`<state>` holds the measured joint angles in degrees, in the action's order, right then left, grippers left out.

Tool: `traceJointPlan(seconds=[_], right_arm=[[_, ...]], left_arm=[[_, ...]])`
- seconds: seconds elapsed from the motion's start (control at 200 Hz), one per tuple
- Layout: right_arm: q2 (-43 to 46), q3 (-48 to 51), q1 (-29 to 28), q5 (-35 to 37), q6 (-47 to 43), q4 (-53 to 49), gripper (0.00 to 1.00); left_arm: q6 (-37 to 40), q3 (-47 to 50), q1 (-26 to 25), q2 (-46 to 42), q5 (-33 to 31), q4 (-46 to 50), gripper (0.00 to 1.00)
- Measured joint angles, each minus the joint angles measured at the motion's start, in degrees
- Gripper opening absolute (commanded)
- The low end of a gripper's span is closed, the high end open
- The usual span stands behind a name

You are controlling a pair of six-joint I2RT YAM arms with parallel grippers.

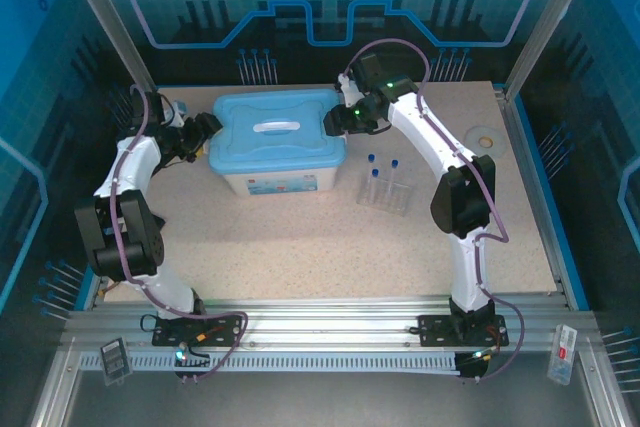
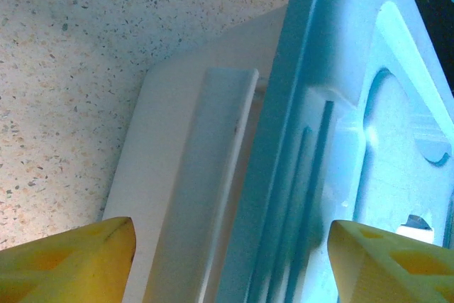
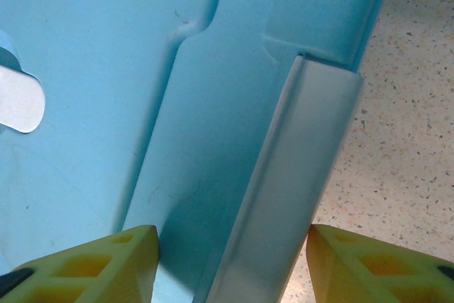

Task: Organize the chemistry lab equipment

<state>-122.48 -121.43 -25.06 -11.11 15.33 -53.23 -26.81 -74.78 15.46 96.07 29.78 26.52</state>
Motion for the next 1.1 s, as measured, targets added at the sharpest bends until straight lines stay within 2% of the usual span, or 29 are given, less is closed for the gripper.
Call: traceJointPlan(seconds=[0.711,1.101], right_arm=[[0.0,0.0,0.0,0.1,0.0,0.0,0.58],[0.1,0.0,0.0,1.3,-0.2,-0.3,0.58]], left_arm=[[6.3,-3.9,-5.8,-2.2,-10.8,6.3,0.68],[10.8,-9.7,-11.3,-1.8,-20.9,13.6,0.67]])
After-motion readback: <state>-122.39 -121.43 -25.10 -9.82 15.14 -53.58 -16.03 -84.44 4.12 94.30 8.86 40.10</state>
